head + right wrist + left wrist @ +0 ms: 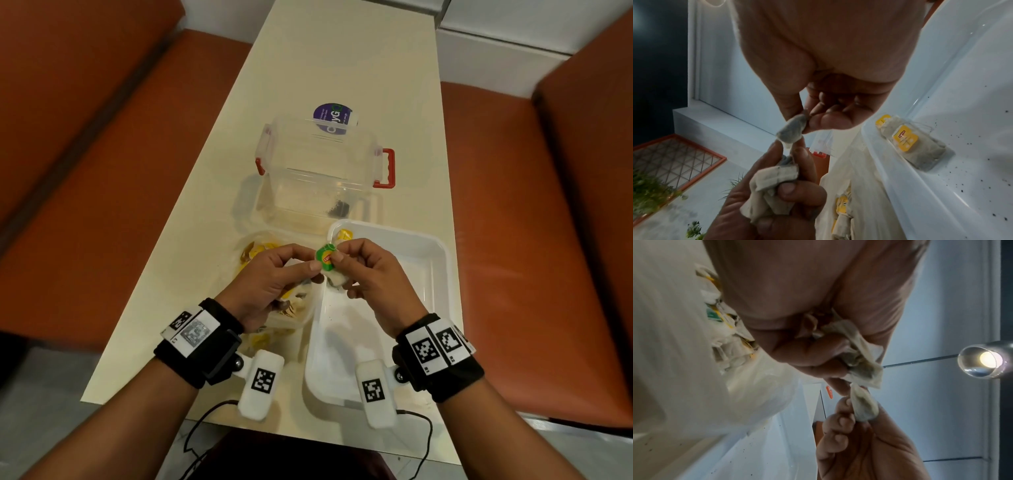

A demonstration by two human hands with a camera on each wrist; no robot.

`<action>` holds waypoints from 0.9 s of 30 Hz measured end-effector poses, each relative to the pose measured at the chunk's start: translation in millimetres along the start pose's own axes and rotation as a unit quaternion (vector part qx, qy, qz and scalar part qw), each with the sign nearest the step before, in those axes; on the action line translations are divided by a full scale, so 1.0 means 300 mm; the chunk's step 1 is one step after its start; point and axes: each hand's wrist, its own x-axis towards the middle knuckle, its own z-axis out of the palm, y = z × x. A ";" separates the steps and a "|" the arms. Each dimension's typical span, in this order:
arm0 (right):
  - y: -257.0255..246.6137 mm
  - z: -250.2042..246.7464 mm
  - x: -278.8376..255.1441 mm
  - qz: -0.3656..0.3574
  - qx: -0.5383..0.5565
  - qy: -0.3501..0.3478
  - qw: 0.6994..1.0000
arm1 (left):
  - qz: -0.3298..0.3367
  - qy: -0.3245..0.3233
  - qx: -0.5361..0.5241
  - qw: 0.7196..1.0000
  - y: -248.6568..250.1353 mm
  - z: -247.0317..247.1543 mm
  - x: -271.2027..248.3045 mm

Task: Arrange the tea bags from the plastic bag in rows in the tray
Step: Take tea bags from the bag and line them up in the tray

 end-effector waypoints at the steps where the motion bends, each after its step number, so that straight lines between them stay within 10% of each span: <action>1: 0.003 -0.002 -0.002 0.000 0.001 0.004 1.000 | 0.008 0.006 0.006 1.000 -0.002 0.007 0.002; 12: 0.005 -0.056 -0.022 -0.039 -0.001 0.003 0.999 | 0.082 -0.043 0.079 0.993 -0.008 0.038 0.003; 27: 0.038 -0.140 0.001 -0.001 -0.029 0.060 0.998 | 0.021 0.022 0.104 0.994 -0.054 0.075 -0.010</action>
